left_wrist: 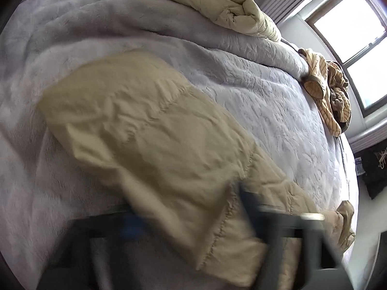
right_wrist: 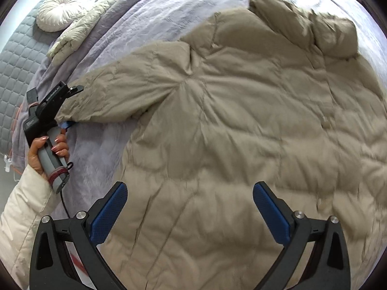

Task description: Fold large clothes

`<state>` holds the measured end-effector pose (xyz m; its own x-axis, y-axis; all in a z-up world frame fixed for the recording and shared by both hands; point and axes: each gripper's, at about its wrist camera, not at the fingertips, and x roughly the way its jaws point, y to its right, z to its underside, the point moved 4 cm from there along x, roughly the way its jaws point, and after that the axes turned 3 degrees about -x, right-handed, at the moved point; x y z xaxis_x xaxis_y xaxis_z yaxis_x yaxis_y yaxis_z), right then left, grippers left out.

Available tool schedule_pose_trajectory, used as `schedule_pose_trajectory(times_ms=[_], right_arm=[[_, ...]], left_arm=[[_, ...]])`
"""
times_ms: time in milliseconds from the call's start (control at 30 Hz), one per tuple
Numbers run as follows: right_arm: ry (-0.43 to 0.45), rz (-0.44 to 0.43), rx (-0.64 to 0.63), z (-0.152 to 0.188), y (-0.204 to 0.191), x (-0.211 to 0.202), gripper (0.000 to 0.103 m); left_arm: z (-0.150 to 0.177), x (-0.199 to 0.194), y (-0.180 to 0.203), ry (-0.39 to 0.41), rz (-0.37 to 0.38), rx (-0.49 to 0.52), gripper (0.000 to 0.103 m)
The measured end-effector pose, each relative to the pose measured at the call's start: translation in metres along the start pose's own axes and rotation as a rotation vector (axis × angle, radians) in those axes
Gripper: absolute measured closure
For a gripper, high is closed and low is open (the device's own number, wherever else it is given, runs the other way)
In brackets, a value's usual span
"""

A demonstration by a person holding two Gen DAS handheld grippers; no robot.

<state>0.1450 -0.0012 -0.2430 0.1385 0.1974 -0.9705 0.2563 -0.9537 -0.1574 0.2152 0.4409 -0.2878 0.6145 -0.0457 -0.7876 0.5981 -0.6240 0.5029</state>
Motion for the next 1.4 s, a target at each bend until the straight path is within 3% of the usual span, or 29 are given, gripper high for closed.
schedule_pose_trajectory(times_ms=[33,333,400,433,467,533,633,800,933,1000,1133,1300,1400], right_arm=[[0.009,-0.001,-0.009,-0.006,-0.002,0.003,0.0],[0.149,-0.029,-0.009,-0.072,-0.015,0.027,0.002],[0.172,-0.061,0.008,-0.081,-0.017,0.035,0.022],[0.17,-0.08,0.019,-0.085,-0.018,0.041,0.055],[0.15,-0.1,0.033,-0.088,-0.019,0.05,0.078],[0.105,-0.163,0.083,-0.09,-0.022,0.072,0.09],[0.086,-0.217,0.084,-0.088,-0.031,0.093,0.092],[0.036,-0.247,0.06,-0.092,-0.036,0.116,0.092],[0.023,-0.363,0.139,-0.087,-0.015,0.1,0.092],[0.039,-0.366,0.155,-0.078,0.001,0.082,0.092],[0.096,-0.27,0.201,-0.049,0.065,0.036,0.092],[0.146,-0.112,0.293,-0.004,0.151,-0.012,0.092],[0.163,-0.053,0.333,0.012,0.183,-0.029,0.092]], left_arm=[[0.0,0.002,0.001,-0.019,0.044,0.005,0.095],[-0.019,-0.08,0.05,0.117,0.19,0.142,0.095],[-0.017,-0.094,0.069,0.137,0.215,0.181,0.095],[-0.018,-0.105,0.08,0.146,0.231,0.21,0.095],[-0.015,-0.107,0.092,0.149,0.241,0.231,0.095],[-0.01,-0.118,0.115,0.153,0.265,0.281,0.095],[0.006,-0.126,0.152,0.134,0.316,0.35,0.095],[0.061,-0.135,0.231,0.086,0.406,0.505,0.095],[0.123,-0.129,0.29,0.003,0.45,0.629,0.095],[0.16,-0.122,0.314,-0.036,0.46,0.701,0.095],[0.235,-0.094,0.349,-0.102,0.406,0.84,0.095],[0.321,-0.045,0.359,-0.178,0.256,1.005,0.094],[0.346,-0.032,0.354,-0.19,0.16,1.108,0.093]])
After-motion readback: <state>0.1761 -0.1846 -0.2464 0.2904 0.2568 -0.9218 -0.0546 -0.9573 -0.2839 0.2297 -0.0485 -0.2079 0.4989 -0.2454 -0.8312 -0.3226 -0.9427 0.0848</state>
